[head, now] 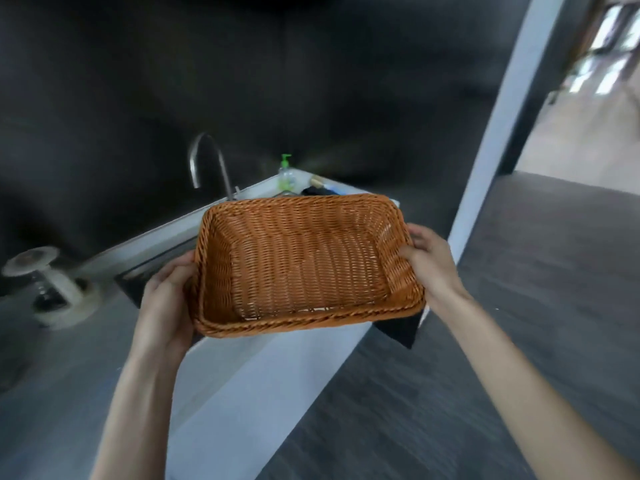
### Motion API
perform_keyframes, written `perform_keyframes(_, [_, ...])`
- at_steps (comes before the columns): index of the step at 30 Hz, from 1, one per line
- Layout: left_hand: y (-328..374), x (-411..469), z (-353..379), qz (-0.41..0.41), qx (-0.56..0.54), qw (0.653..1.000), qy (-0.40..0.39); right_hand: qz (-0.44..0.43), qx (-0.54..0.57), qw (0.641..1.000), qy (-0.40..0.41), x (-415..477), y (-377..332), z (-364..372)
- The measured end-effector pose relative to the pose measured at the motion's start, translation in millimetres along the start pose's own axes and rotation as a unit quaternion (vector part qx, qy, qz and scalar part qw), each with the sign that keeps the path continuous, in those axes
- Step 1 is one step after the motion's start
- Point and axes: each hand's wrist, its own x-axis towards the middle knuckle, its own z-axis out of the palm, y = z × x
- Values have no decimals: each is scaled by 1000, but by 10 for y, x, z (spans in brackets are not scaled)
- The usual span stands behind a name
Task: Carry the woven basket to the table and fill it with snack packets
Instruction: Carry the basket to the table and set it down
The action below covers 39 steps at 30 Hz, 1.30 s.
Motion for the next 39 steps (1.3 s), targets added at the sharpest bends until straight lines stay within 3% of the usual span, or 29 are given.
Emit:
perform_keyframes(14, [-988,-1133,3001,-61,46,968,-239,17,36,967,251,-699,264,-3423])
perform_keyframes(24, [-1870,-1743,5477,-113,56,906,-403,16,10,885,465,-937,575,-5474])
perform_keyframes(39, [-2794,-2005,8980,-167,36,812,-559,16,45,782,621,-26,631,-7837])
